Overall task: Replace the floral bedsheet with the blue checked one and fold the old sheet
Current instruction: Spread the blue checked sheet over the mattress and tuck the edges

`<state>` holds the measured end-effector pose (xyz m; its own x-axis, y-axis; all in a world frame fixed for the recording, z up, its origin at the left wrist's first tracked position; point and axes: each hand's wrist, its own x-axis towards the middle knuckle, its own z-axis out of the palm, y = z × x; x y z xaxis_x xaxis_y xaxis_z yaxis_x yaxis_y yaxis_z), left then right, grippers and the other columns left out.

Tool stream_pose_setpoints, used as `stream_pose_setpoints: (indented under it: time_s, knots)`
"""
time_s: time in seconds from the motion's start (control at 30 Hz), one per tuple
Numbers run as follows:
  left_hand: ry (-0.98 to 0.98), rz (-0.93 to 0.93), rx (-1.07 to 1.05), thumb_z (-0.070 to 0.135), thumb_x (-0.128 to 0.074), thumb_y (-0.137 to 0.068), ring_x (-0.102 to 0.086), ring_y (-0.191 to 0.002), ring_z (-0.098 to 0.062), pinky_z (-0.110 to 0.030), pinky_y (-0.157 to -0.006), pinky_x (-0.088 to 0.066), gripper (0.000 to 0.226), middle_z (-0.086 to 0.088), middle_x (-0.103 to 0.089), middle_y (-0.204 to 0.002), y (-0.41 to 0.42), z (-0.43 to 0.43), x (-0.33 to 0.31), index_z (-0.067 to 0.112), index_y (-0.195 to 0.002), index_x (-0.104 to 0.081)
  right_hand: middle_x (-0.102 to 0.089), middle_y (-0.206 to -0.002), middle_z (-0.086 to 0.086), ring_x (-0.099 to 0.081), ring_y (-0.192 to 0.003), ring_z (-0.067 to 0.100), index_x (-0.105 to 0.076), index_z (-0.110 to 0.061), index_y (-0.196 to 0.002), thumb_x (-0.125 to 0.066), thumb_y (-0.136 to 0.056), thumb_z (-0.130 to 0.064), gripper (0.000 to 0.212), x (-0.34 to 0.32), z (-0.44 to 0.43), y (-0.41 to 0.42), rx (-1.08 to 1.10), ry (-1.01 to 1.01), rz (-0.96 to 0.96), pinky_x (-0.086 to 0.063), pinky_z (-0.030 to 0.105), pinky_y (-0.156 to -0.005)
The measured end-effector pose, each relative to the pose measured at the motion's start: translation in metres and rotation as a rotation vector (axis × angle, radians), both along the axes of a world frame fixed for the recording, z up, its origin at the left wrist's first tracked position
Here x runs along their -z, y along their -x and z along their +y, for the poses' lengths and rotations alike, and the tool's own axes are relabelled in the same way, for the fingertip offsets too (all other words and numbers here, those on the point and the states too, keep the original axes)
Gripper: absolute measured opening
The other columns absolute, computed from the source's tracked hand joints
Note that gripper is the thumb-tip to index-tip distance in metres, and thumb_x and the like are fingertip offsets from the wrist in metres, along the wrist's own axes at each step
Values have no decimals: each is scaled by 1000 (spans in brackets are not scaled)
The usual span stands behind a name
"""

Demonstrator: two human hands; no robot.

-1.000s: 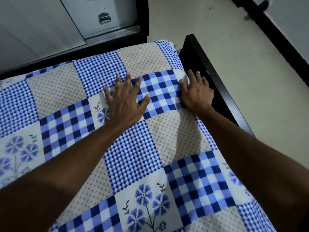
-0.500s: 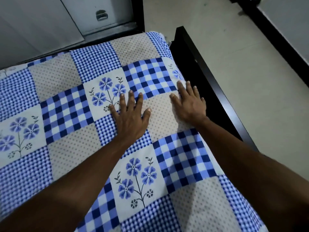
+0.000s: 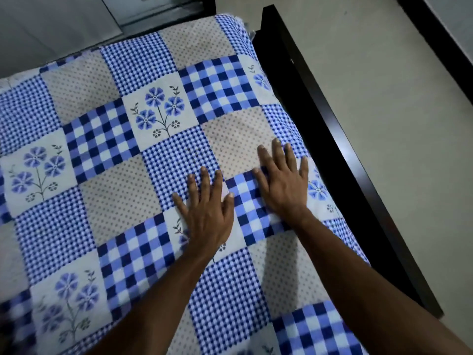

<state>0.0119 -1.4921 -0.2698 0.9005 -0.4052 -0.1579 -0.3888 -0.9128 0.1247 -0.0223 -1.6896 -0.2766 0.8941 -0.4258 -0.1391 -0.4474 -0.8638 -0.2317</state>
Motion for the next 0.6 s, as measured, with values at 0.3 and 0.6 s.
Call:
stream_pose_setpoints:
  time_s: [0.3,0.6]
  knots:
    - [-48,-26,168,61,-21,-102,3,-154,-31,-72,-112,-6,68,-5,-4,-167,33,-10,0,26,-160,-11,-11,-168,-3,-6,-156,20,-21,-35,-159,-28,-103,-61,62,-11,12,32,9,-9,-78,-5,56,-123]
    - [360,-8,88,45,-42,-103,-39,-141,-31,-53,-113,-32,46,-9,-52,-146,20,72,-30,16,-132,-62,-26,-164,10,-20,-152,29,-42,-23,-150,-29,-103,-57,59,-28,36,69,282,-40,-25,-21,56,-120]
